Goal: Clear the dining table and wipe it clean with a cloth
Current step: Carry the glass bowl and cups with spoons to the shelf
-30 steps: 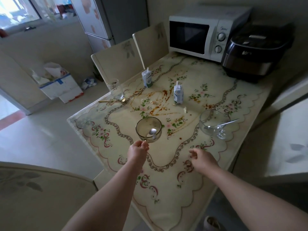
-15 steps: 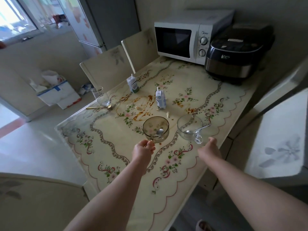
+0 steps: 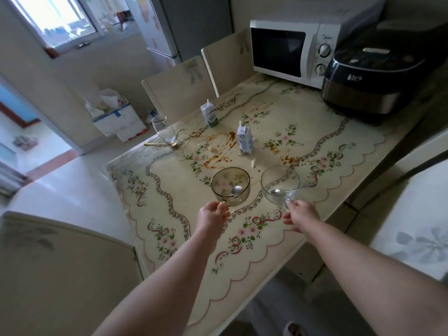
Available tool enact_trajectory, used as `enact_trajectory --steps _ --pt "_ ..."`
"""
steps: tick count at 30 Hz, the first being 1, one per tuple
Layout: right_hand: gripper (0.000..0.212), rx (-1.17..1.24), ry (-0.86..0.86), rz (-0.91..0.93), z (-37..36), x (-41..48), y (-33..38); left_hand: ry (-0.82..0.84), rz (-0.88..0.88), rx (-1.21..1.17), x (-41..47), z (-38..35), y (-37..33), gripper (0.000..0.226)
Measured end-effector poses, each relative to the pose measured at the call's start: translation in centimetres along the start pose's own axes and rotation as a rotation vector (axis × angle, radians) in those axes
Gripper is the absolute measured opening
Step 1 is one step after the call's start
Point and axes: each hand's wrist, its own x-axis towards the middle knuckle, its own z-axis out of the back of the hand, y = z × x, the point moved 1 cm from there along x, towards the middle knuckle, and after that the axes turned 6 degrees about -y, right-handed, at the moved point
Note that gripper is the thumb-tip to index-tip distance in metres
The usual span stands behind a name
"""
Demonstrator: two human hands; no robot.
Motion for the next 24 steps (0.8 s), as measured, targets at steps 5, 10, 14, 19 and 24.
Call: enact_trajectory --steps 5,10,14,19,24 --pt "0.035 0.150 0.145 -0.122 -0.3 -0.3 0.3 -0.020 0.013 -0.008 -0.7 0.5 0.2 0.020" --pt "0.035 0.208 0.162 -0.155 -1.0 -0.9 -0.2 -0.032 -0.036 0.015 -0.7 1.5 0.3 0.020" --pt "0.032 0.272 0.124 -0.175 -1.6 -1.5 -0.5 -0.021 -0.072 0.024 -0.5 2.8 0.4 0.020" --pt "0.027 0.344 0.033 -0.187 -2.7 -3.4 -1.4 0.021 -0.090 0.062 0.1 4.4 1.1 0.022" --pt "0.023 0.372 -0.047 -0.199 -4.0 -6.2 -2.9 0.092 -0.110 0.084 0.4 6.0 2.0 0.022"
